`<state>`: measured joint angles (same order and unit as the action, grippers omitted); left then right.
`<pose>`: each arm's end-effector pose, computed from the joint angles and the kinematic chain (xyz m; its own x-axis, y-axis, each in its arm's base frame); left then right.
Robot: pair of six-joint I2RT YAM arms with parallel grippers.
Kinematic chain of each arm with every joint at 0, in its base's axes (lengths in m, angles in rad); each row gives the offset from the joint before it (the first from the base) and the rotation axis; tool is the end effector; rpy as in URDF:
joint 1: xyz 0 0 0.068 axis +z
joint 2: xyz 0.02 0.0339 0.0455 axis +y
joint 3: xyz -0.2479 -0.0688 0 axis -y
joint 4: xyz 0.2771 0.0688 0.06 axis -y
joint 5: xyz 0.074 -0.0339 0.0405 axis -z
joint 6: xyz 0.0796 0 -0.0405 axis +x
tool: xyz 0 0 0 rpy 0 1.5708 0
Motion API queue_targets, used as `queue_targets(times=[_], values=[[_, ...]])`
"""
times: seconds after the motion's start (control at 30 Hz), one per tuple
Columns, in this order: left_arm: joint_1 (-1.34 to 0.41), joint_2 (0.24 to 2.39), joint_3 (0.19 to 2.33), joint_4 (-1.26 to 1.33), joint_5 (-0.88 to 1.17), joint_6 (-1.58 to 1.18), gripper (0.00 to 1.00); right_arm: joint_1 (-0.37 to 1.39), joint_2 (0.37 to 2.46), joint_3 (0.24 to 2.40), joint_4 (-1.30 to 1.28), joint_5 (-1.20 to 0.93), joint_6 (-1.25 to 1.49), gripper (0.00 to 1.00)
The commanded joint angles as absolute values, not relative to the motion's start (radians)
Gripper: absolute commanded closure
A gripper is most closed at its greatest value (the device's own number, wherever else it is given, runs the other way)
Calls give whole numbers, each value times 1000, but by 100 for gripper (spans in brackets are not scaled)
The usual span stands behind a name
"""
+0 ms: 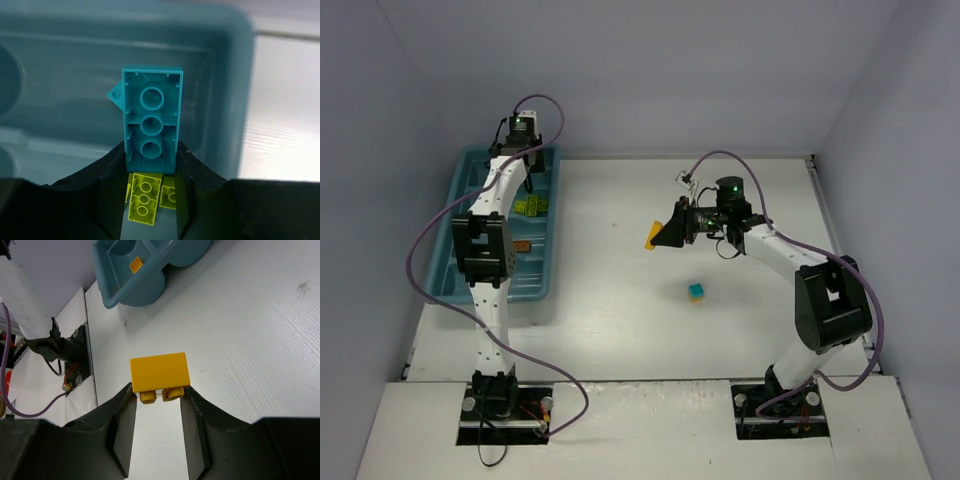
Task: Sort the legos into containers by color
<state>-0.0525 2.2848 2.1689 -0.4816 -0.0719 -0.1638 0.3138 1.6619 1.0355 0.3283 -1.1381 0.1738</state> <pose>0.5908 -0.0253 0.2421 -0.5531 -0.1338 -0.8223 -0.0985 0.9906 -0.0949 0.3628 0.1937 0.2150 -0.4403 -0.0666 -0.8954 -0.8922 0.1447 0.4279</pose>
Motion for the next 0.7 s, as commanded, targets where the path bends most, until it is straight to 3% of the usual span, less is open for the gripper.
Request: queue_targets(times=[0.0, 0.2, 0.43, 0.53, 0.67], values=[[-55, 2270, 2269, -508, -140, -147, 73, 311, 1582, 1043, 362, -1141, 164, 100], [-54, 2276, 2270, -474, -118, -155, 50, 311, 1563, 1031, 351, -1137, 164, 100], [-54, 2175, 2197, -457, -42, -164, 46, 319, 1551, 1038, 342, -1135, 158, 100], [-55, 2053, 2085, -425, 138, -181, 43, 325, 1542, 1042, 339, -1131, 147, 100], [-67, 1852, 1836, -322, 580, -254, 37, 330, 1545, 1051, 339, -1138, 129, 100]])
